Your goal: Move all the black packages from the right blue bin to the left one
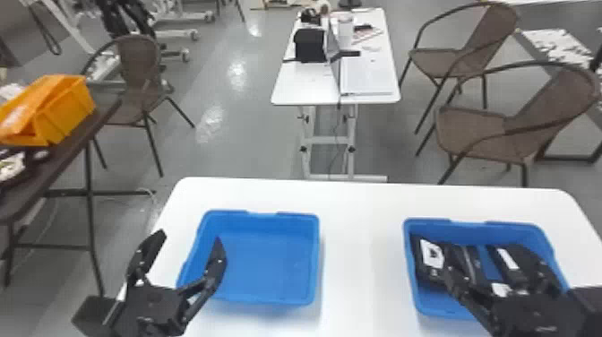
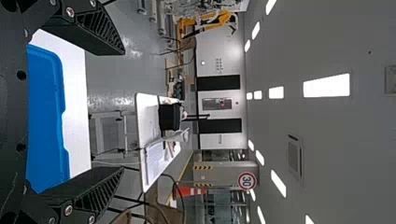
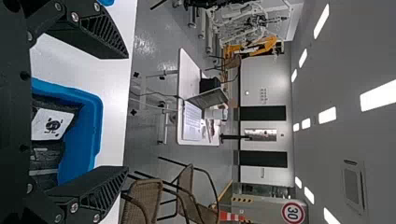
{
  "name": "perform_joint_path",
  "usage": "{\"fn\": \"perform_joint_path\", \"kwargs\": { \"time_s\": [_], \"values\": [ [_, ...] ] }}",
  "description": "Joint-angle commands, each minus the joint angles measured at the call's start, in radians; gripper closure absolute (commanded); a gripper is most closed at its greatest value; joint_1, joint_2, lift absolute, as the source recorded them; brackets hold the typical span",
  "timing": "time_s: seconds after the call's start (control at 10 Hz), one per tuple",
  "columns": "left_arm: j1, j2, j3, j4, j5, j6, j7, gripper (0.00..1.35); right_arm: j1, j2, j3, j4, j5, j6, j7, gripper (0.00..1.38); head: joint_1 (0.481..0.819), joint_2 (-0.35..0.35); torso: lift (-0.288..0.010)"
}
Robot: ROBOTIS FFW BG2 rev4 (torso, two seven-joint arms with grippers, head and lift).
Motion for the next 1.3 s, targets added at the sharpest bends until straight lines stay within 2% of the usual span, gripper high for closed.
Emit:
{"fn": "perform_joint_path", "kwargs": {
  "time_s": [0.0, 0.6, 0.8, 0.9, 1.0, 1.2],
  "values": [
    [0.000, -0.003, 0.000, 0.000, 0.001, 0.000, 0.000, 0.15, 0.001, 0.001, 0.004, -0.006, 0.009, 0.004, -0.009, 0.18, 0.695, 0.117, 0.000],
    [0.000, -0.003, -0.005, 0.006, 0.007, -0.005, 0.000, 0.15, 0.001, -0.005, 0.002, -0.009, 0.027, -0.007, -0.025, 0.19, 0.695, 0.114, 0.000],
    [-0.002, -0.003, -0.006, 0.011, 0.015, -0.006, 0.000, 0.15, -0.022, 0.001, 0.001, 0.073, -0.116, -0.001, -0.176, 0.19, 0.695, 0.099, 0.000],
    [-0.005, -0.003, -0.009, 0.014, 0.019, -0.008, 0.000, 0.15, -0.075, -0.002, -0.024, 0.161, -0.157, -0.010, -0.177, 0.19, 0.695, 0.073, 0.000],
    [-0.008, -0.003, -0.014, 0.017, 0.024, -0.008, 0.000, 0.15, -0.126, -0.016, -0.039, 0.239, -0.185, 0.015, -0.177, 0.19, 0.695, 0.055, 0.000],
    [-0.012, -0.003, -0.017, 0.023, 0.030, -0.011, 0.000, 0.15, -0.238, -0.060, -0.051, 0.374, -0.212, 0.085, -0.168, 0.19, 0.695, 0.013, 0.000]
  ]
}}
